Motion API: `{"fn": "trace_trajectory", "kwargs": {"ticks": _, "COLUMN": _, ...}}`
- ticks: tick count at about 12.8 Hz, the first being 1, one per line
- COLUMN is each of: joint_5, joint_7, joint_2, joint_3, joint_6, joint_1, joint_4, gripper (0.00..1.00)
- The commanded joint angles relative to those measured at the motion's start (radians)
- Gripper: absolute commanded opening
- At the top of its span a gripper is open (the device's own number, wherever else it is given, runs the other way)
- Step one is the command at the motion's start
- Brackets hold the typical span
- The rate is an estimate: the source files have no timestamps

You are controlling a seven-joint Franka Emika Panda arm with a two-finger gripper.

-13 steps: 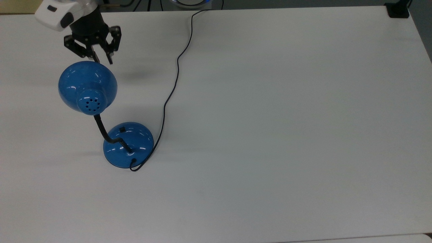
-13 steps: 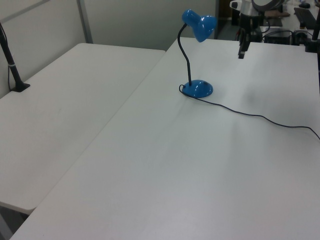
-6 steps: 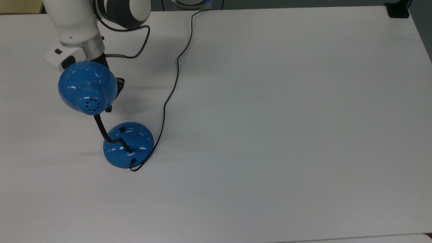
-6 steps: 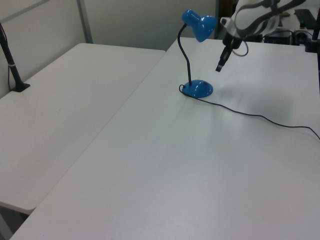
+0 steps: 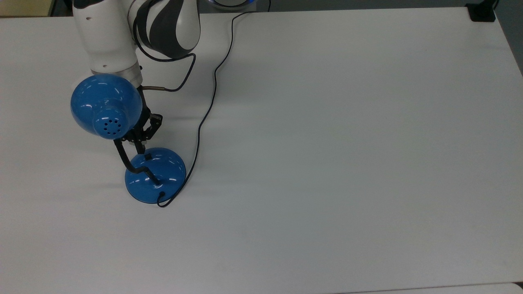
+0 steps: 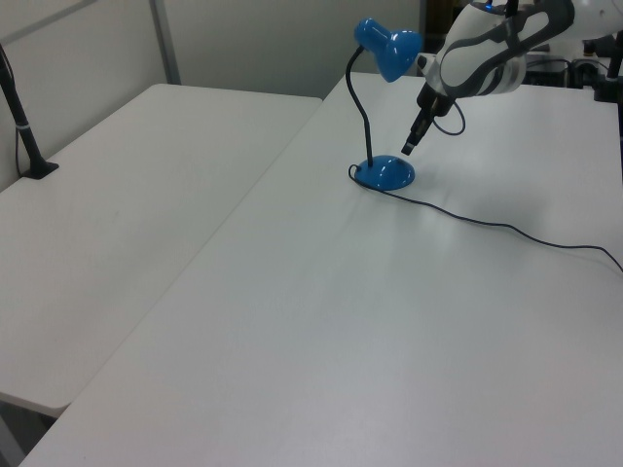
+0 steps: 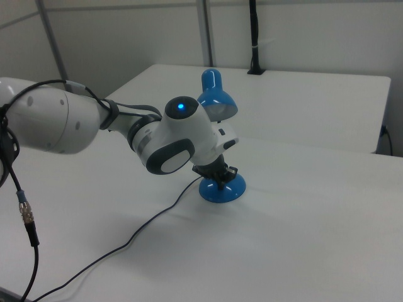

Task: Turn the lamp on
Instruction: 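Press the switch on the lamp base with the gripper fingertips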

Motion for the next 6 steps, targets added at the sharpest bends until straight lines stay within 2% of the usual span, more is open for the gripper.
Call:
{"fn": "trace_trajectory", "kwargs": {"ticks": 1, "joint_5": 0.034, "joint_7": -0.002, "joint_2": 0.029, "joint_3": 0.000, "joint_6": 0.052, "joint_1": 0.012, "joint_4": 0.018, "gripper": 0.00}}
{"fn": "trace_trajectory", "kwargs": {"ticks": 3, "joint_5": 0.083, "joint_7": -0.004, "joint_2": 0.049, "joint_3": 0.000, "joint_6": 0.060, "joint_1": 0.023, "joint_4": 0.039, "gripper": 0.00}}
{"fn": "trace_trajectory", "kwargs": {"ticks": 6, "joint_5": 0.088, "joint_7": -0.005, "joint_2": 0.068, "joint_3": 0.002, "joint_6": 0.065, "joint_1": 0.024, "joint_4": 0.046, "gripper": 0.00}}
